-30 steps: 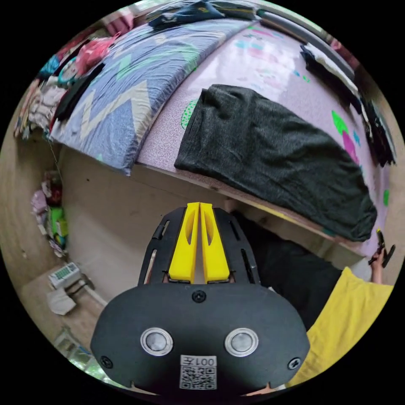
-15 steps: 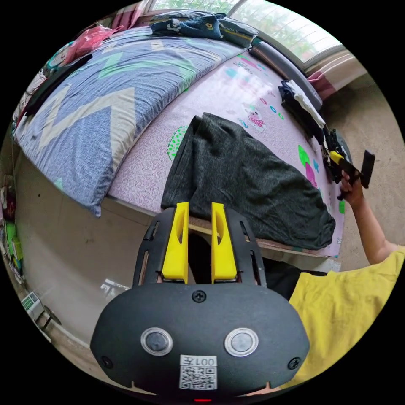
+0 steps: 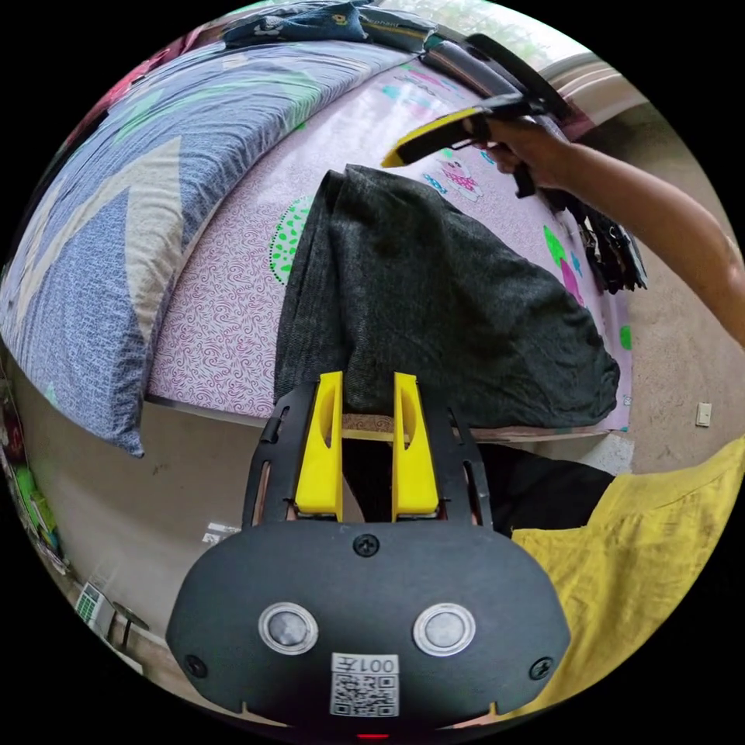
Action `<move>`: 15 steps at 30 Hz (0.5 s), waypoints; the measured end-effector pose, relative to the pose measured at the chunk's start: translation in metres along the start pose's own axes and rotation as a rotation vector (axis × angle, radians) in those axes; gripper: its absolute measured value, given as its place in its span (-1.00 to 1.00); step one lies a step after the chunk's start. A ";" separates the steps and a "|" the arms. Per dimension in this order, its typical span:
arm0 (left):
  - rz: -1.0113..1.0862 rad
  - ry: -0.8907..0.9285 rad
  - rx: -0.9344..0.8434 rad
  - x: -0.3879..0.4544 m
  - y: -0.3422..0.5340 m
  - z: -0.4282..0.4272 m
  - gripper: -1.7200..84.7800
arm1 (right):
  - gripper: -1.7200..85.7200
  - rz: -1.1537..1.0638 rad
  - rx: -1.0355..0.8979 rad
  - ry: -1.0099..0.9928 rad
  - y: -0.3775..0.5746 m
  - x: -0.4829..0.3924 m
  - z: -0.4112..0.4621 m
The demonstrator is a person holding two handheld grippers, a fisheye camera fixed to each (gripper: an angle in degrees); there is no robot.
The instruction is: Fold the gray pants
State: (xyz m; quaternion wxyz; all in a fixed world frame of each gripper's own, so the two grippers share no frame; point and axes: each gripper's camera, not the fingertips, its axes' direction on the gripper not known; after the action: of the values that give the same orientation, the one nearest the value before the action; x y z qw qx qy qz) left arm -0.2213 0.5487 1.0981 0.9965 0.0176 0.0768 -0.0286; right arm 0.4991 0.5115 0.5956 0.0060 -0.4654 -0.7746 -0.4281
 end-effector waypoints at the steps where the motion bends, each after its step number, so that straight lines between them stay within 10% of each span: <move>1: 0.001 -0.023 -0.011 0.000 0.001 0.001 -0.84 | -0.81 -0.013 -0.013 0.004 -0.006 -0.001 0.011; 7: -0.052 -0.068 0.006 -0.004 0.007 -0.003 -0.97 | -0.93 -0.059 -0.061 0.146 -0.013 -0.008 0.056; 15: -0.021 -0.076 0.180 0.012 0.037 -0.033 -0.98 | -0.96 -0.213 0.199 -0.155 0.043 -0.019 0.017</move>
State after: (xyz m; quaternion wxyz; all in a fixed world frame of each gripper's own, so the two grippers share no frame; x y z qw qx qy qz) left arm -0.2123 0.5861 1.0646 0.9927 0.1052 0.0364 -0.0466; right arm 0.5477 0.5174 0.6053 -0.0531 -0.4094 -0.8563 -0.3104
